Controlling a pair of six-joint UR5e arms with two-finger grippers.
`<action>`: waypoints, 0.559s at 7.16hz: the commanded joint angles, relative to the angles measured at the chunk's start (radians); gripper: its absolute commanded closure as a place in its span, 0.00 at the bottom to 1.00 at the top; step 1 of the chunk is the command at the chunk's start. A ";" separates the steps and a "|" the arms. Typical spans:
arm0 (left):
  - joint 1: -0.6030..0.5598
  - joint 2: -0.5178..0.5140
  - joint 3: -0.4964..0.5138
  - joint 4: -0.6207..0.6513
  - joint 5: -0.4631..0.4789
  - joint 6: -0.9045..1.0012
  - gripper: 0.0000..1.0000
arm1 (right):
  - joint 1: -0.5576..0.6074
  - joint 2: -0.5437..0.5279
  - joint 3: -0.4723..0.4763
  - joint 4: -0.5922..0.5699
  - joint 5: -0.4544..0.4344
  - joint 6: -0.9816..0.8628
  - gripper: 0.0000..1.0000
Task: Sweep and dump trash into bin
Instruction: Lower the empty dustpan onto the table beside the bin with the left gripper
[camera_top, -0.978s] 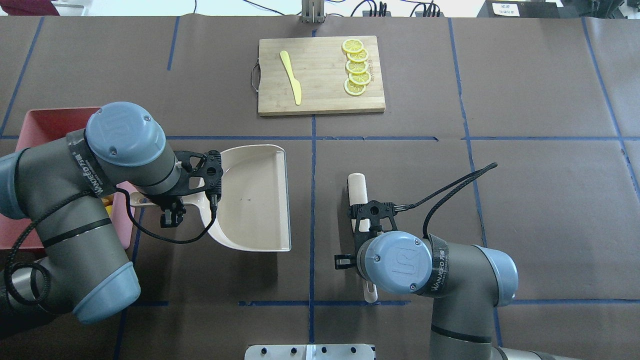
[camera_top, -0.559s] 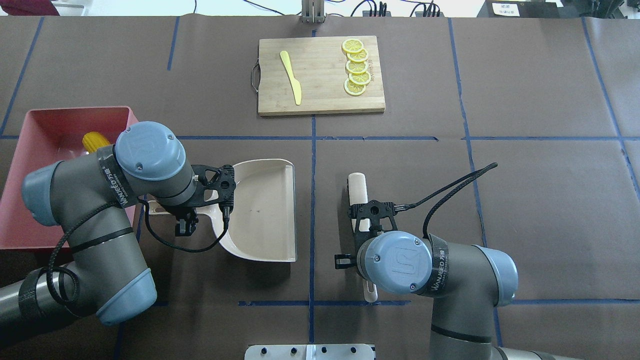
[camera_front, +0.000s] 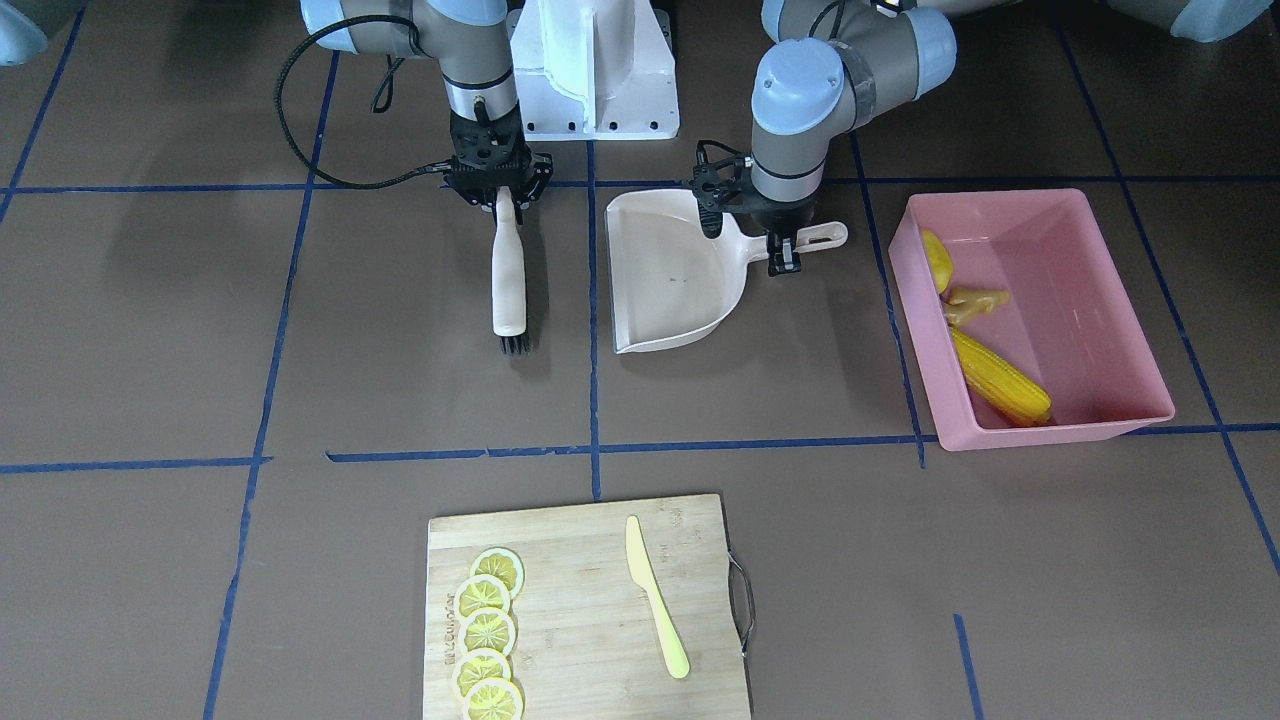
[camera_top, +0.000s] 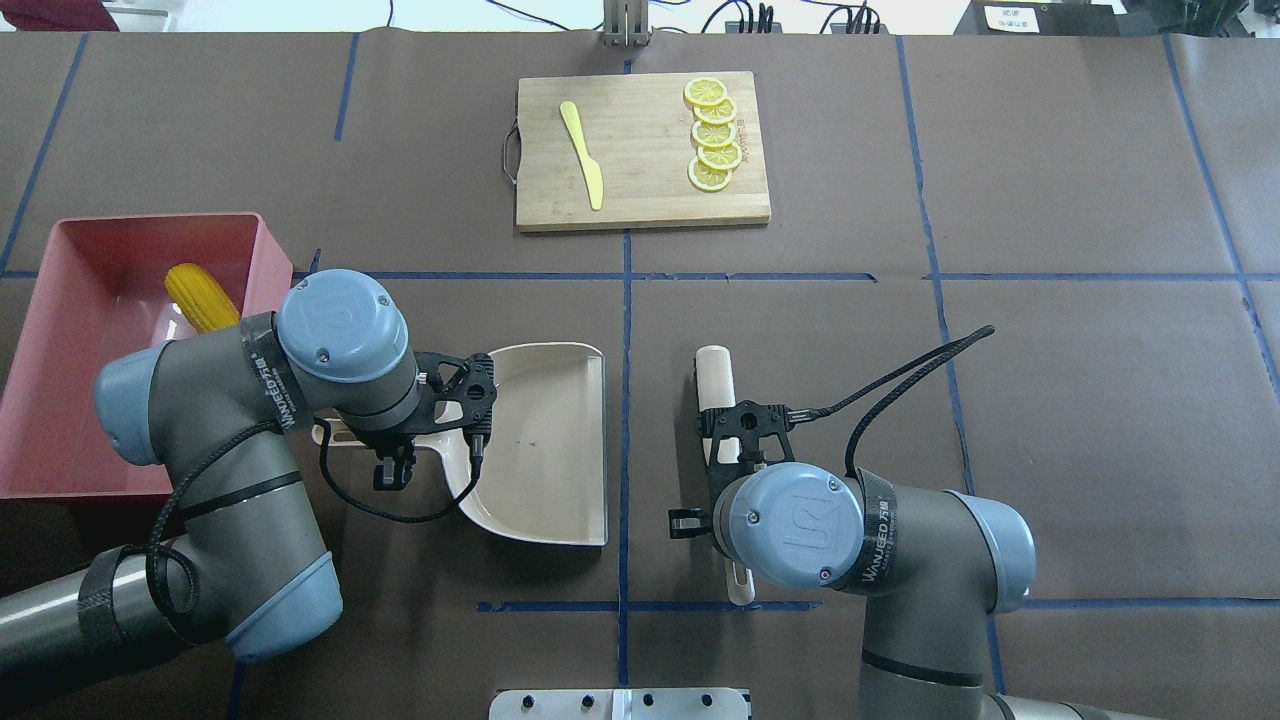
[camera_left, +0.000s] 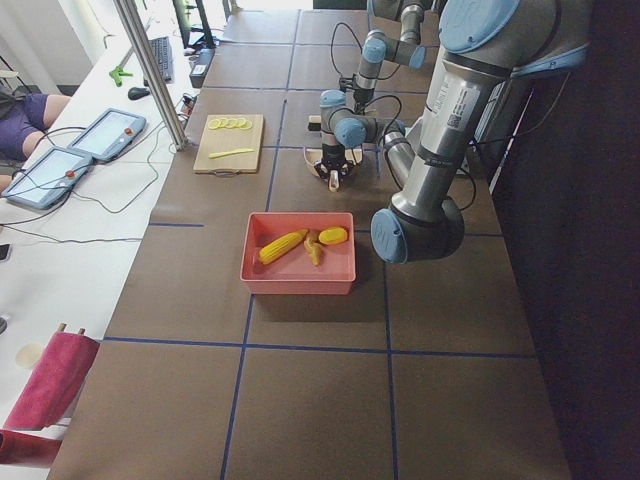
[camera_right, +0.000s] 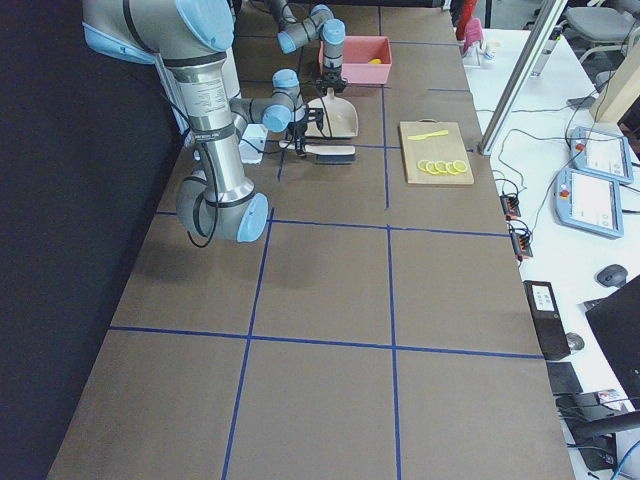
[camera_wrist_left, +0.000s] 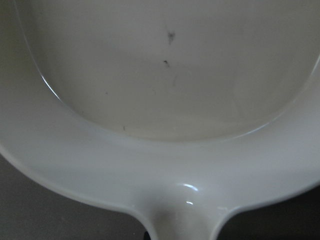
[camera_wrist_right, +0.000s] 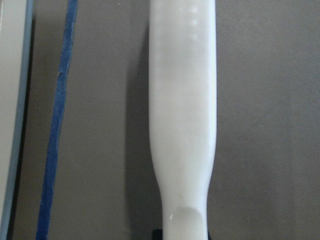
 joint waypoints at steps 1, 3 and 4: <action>0.013 -0.003 0.003 0.000 0.001 0.000 0.95 | 0.000 0.001 0.000 0.000 0.000 0.000 1.00; 0.044 -0.018 0.015 -0.002 0.064 -0.003 0.93 | 0.000 -0.001 0.000 0.000 0.000 0.002 1.00; 0.044 -0.023 0.021 -0.002 0.064 -0.003 0.92 | 0.000 -0.001 0.000 0.000 0.000 0.002 1.00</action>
